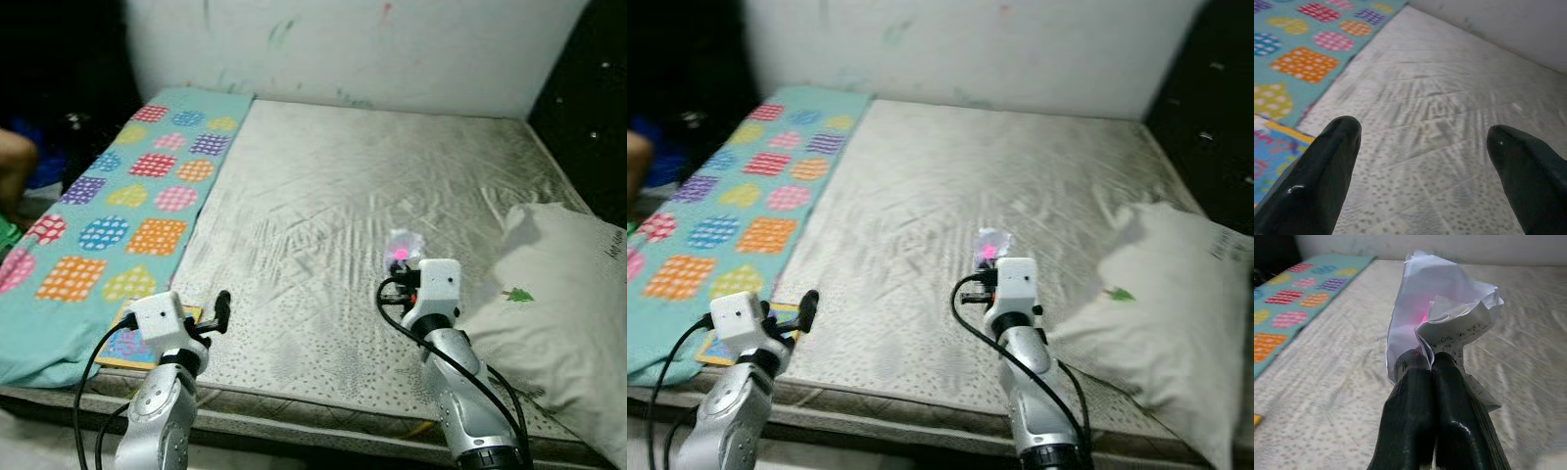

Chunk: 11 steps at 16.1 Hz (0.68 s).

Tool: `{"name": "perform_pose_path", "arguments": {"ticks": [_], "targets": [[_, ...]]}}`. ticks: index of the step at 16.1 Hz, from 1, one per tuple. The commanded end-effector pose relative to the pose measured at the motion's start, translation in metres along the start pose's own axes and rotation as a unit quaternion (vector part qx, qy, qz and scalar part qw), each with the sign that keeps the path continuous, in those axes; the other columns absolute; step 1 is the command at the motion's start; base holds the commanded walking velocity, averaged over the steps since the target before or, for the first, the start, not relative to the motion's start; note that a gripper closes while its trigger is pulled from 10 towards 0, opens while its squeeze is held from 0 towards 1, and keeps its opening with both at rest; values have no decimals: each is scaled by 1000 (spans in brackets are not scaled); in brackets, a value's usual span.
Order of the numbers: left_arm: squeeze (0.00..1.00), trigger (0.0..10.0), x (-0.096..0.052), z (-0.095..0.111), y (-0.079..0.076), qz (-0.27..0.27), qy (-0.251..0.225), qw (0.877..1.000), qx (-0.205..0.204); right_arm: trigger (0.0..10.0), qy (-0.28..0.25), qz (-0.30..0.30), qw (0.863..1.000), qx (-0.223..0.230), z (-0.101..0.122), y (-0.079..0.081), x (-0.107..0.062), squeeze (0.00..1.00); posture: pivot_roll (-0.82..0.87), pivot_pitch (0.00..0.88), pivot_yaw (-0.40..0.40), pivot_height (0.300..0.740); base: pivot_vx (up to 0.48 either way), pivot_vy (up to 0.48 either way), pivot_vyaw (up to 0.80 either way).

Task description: Clean up the room

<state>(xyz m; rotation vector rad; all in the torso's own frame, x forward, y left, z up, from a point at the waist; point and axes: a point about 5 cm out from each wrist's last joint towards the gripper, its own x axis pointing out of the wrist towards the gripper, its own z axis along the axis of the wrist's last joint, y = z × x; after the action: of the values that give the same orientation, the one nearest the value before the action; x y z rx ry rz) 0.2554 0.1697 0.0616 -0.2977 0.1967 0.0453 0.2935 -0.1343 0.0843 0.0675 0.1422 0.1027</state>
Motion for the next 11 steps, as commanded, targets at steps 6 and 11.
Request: {"name": "perform_pose_path", "arguments": {"ticks": [6,11], "targets": [[0,10000,-3,13,0,-28,-38,999,18,10000,-9,-9,1000,-17,7,-3,0,0,-118,0,-27,740,0,0,0],[0,10000,0,16,2,-56,-40,997,20,10000,0,-10,1000,14,8,-6,4,0,-111,0,-34,740,0,0,-160]]}}
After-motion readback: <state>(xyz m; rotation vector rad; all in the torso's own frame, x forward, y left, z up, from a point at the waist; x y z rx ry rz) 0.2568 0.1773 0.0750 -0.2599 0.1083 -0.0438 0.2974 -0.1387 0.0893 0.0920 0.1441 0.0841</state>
